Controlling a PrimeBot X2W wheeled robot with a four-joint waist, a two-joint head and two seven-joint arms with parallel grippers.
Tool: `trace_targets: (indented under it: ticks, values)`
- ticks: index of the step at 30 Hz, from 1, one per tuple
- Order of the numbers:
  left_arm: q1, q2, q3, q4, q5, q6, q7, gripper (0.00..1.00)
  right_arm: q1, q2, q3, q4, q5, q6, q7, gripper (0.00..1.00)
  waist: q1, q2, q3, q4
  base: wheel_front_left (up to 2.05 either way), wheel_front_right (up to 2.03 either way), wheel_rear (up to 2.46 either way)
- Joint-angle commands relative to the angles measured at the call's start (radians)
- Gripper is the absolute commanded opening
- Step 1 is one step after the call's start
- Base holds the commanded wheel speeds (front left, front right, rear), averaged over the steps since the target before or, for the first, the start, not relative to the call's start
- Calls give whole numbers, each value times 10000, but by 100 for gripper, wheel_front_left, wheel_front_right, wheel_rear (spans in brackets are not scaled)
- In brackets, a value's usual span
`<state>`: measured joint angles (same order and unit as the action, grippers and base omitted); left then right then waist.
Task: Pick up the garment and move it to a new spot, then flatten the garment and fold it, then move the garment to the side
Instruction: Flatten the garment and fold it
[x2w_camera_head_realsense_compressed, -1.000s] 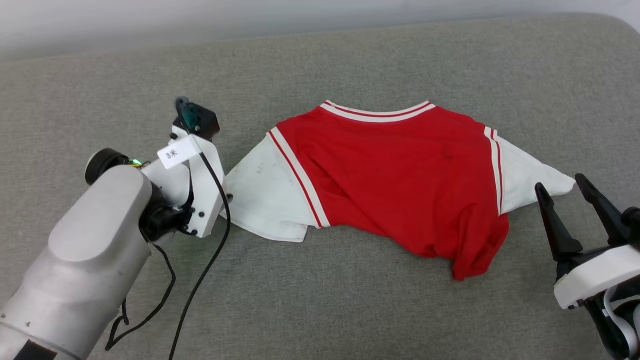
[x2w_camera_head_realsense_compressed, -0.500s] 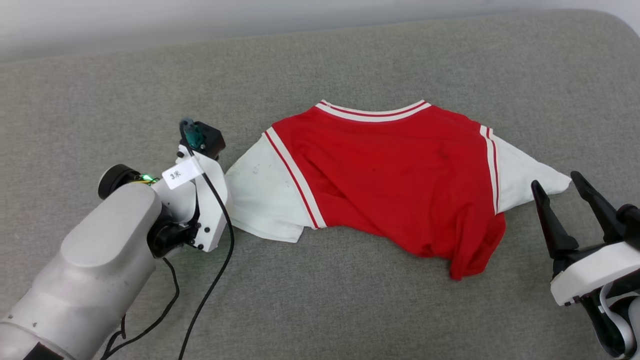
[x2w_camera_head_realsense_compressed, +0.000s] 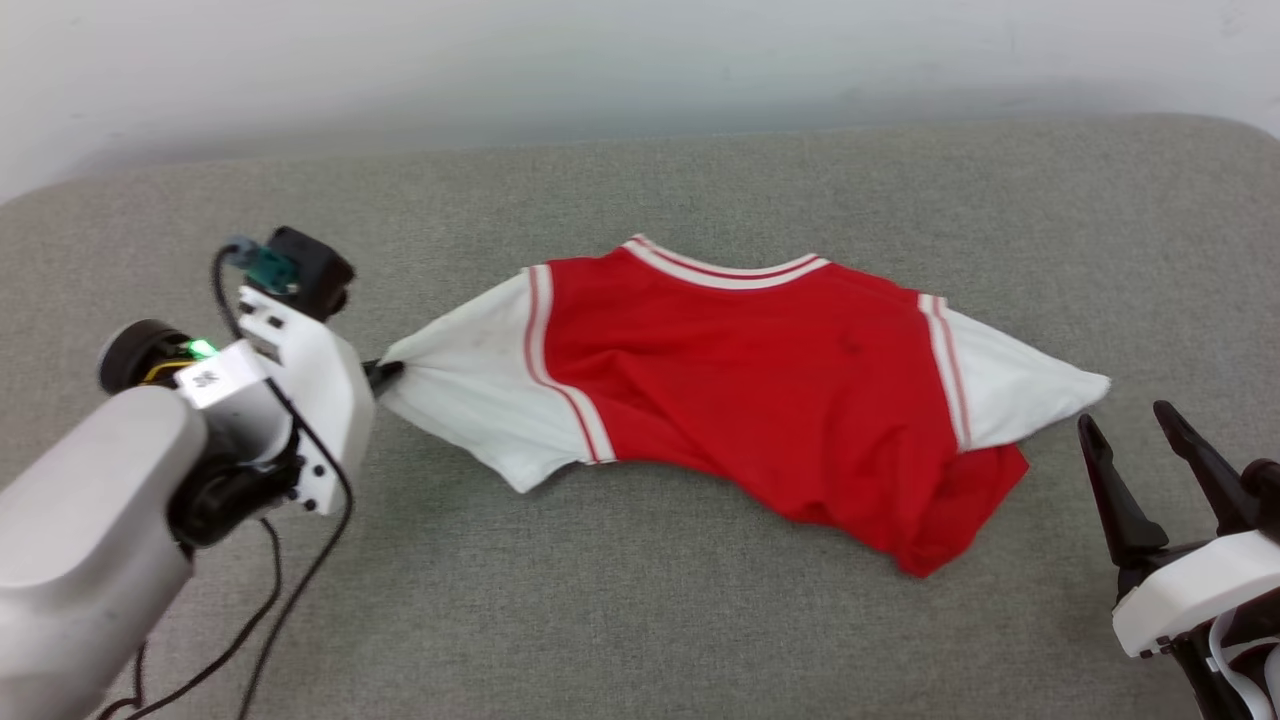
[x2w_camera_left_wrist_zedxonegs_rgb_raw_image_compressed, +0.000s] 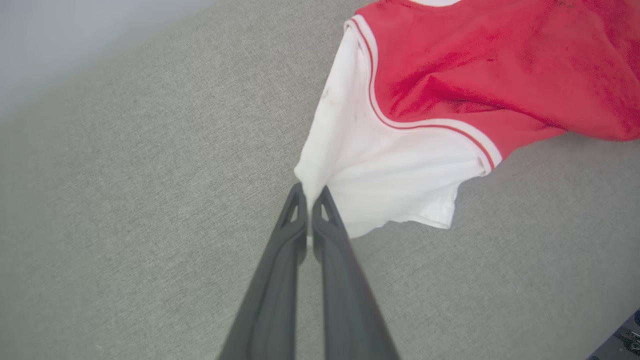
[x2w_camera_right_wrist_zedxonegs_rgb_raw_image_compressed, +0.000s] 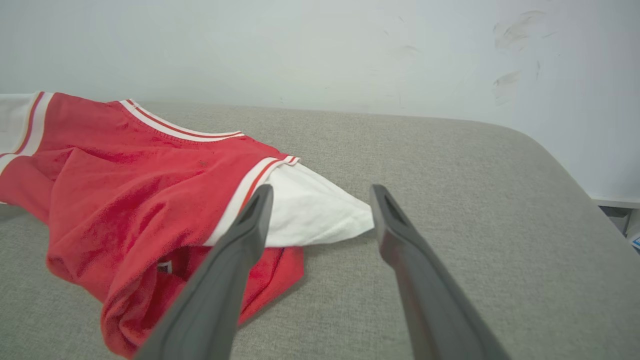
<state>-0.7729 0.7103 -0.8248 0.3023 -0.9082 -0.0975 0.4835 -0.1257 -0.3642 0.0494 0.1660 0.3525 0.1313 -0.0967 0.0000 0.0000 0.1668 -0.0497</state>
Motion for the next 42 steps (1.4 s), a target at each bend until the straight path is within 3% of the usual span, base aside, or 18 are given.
trace_targets:
  ticks: [1,9,16,25,26,27,28,31,36,37,42]
  values:
    - [134,211,124,-170,-78,126,63,0,128,60,-17,17,43,-11,-53,100,0,0,-68,77,0,0,0]
    - [485,1268,558,-625,-391,841,468,0,-130,112,75,-76,48,-11,-133,100,0,0,296,-13,0,0,0]
    - [877,1016,524,626,-593,1069,294,0,-398,56,53,20,27,-11,-219,100,0,0,756,-302,0,0,0]
    - [953,256,317,2726,-572,753,-236,0,-570,-78,46,-65,28,-11,-163,100,0,0,967,-451,0,0,0]
    - [921,144,315,2895,-547,712,-378,17,-579,-105,51,-91,-3,-11,-144,100,0,0,945,-439,0,0,0]
    - [885,60,291,3050,-483,659,-556,47,-579,-120,49,-108,-27,-11,-126,100,0,0,908,-417,0,0,0]
    - [830,4,260,3163,-349,642,-804,100,-584,-140,56,-144,-42,-11,-108,100,0,0,863,-395,0,0,0]
    - [696,-179,230,3357,29,607,-1739,100,-624,-238,72,-294,-63,-11,-100,100,0,0,673,-311,0,0,0]
    - [943,-443,576,3245,504,1085,-4032,100,-620,-469,112,-789,-119,-11,100,100,0,0,223,-127,0,0,0]
    - [943,-443,576,3245,504,1085,-4032,100,-620,-469,112,-789,-119,-11,100,100,0,0,223,-127,0,0,0]
    - [1489,-688,871,2619,848,1915,-5923,100,-895,-899,107,-1401,-134,-11,527,100,0,0,-155,119,0,0,0]
